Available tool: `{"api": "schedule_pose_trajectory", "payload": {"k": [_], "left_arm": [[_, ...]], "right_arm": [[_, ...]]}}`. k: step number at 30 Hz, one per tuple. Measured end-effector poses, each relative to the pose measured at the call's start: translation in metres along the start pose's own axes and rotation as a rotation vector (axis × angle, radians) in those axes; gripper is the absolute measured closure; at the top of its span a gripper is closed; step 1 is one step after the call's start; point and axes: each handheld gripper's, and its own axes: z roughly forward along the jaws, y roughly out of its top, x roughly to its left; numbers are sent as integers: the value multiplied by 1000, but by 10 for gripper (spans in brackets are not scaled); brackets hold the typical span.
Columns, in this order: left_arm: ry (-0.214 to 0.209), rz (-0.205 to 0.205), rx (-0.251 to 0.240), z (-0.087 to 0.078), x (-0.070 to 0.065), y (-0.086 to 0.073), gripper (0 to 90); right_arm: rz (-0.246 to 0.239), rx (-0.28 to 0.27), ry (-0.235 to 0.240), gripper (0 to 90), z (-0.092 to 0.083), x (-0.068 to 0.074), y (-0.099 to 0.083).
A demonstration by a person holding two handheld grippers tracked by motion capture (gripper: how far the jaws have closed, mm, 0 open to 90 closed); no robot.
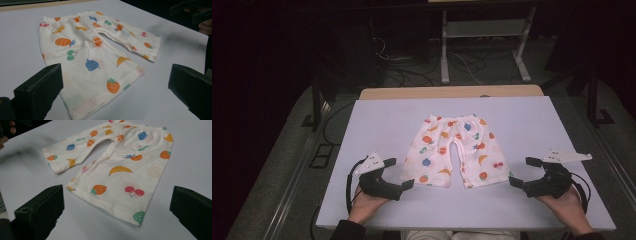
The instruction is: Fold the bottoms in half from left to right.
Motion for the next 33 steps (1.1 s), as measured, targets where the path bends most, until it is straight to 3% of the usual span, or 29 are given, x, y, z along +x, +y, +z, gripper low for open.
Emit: {"api": "schedule_pose_trajectory", "payload": {"k": [33], "left_arm": [[8,-11,-7,-1,1,0,0]], "right_arm": [[-32,6,21,0,19,0,45]]}}
